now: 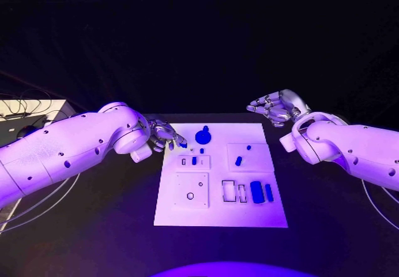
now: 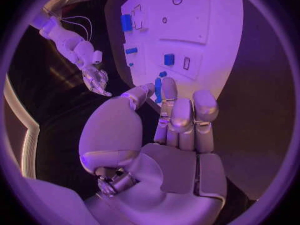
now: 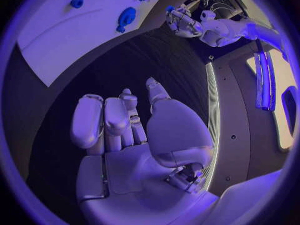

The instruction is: Assemble the parts on the task board

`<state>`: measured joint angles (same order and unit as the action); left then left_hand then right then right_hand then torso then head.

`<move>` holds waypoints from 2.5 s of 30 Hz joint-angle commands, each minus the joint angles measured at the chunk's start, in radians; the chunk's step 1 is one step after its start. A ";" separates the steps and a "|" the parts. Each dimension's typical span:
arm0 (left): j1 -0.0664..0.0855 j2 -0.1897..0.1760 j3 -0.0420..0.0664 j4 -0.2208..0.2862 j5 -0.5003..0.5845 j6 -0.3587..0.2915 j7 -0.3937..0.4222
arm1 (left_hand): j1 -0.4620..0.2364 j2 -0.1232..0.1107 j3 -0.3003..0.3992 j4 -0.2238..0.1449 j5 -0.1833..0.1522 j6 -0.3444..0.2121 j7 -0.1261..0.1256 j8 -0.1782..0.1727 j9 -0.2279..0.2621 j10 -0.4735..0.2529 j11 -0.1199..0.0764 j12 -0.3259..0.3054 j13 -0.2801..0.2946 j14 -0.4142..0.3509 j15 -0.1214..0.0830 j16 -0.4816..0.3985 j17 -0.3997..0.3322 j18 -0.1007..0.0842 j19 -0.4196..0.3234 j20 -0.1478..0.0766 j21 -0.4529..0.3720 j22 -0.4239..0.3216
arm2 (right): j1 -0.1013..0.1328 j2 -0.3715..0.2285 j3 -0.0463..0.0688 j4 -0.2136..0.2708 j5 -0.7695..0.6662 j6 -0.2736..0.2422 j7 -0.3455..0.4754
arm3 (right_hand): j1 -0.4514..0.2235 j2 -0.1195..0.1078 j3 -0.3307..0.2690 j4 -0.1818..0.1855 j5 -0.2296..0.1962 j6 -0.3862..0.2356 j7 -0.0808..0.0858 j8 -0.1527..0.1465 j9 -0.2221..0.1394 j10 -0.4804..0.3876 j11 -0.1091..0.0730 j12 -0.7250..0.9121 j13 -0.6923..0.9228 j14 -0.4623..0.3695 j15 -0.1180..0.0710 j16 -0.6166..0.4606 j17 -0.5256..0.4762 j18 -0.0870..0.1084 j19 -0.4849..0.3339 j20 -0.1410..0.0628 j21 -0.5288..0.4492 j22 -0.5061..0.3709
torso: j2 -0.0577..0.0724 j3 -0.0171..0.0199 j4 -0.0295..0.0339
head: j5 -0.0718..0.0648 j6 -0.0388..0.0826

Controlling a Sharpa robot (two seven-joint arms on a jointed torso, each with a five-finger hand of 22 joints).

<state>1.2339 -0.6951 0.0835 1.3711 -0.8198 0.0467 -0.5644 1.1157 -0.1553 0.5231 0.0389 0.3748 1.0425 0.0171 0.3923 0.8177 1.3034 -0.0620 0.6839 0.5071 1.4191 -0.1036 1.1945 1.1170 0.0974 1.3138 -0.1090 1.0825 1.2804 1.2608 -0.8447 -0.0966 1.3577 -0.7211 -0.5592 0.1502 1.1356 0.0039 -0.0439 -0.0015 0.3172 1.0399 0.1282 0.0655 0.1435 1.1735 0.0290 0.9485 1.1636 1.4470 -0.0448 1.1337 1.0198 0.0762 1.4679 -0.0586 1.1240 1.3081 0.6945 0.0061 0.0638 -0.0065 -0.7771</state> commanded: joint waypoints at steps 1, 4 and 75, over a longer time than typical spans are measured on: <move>-0.010 -0.017 -0.002 0.039 -0.057 -0.055 -0.013 | 0.012 -0.002 0.127 -0.115 0.005 0.012 -0.001 -0.008 0.001 0.012 0.000 -0.010 -0.001 0.009 0.000 -0.006 0.000 -0.015 0.012 -0.002 0.006 0.003 | -0.001 0.000 0.001 -0.002 -0.008 0.002 0.009 | 0.003 0.010 0.000 -0.008 0.005 -0.001 0.005 0.002 -0.001 -0.005 0.000 0.004 -0.001 -0.005 -0.002 0.000 0.001 0.003 0.037 -0.001 -0.001 0.156 | -0.007 -0.0037 0.0053 | 0.002 -0.006; -0.020 -0.028 -0.005 0.062 -0.078 -0.079 -0.018 | 0.012 -0.004 0.130 -0.115 0.005 0.014 -0.001 -0.009 0.002 0.014 -0.001 -0.012 -0.001 0.009 0.000 -0.006 0.000 -0.015 0.013 -0.003 0.007 0.004 | -0.002 0.000 0.001 -0.002 -0.008 0.002 0.010 | 0.003 0.010 0.000 -0.008 0.005 -0.001 0.005 0.002 -0.001 -0.005 0.000 0.004 -0.001 -0.005 -0.002 0.000 0.001 0.003 0.037 -0.001 -0.001 0.156 | -0.008 -0.0046 0.0078 | 0.004 -0.008; -0.069 0.027 -0.066 0.025 -0.178 -0.095 -0.054 | 0.019 -0.022 0.149 -0.114 0.003 0.030 -0.001 -0.028 0.008 0.029 -0.003 -0.034 0.008 0.008 -0.004 -0.001 -0.021 -0.015 0.021 -0.006 0.016 0.012 | -0.004 -0.003 0.001 0.004 -0.009 0.004 0.009 | 0.002 0.011 -0.001 -0.006 0.005 -0.001 0.005 0.002 -0.001 -0.005 0.000 0.004 -0.001 -0.005 -0.002 -0.001 0.001 0.004 0.037 -0.001 -0.003 0.156 | -0.005 -0.0052 0.0063 | 0.003 -0.025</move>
<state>1.1653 -0.6702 0.0181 1.3961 -0.9904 -0.0701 -0.6183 1.1251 -0.1780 0.5384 0.0540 0.3725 1.0636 0.0179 0.3654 0.8255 1.3296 -0.0634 0.6535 0.5140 1.4276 -0.1017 1.1908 1.0959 0.0902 1.3295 -0.1175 1.0988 1.2912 1.2565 -0.8476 -0.0966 1.3608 -0.7234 -0.5589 0.1509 1.1356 0.0039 -0.0439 -0.0015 0.3172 1.0391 0.1254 0.0655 0.1435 1.1754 0.0308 0.9485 1.1636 1.4469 -0.0448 1.1337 1.0191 0.0763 1.4679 -0.0586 1.1240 1.3080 0.6896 0.0011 0.0705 -0.0036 -0.8020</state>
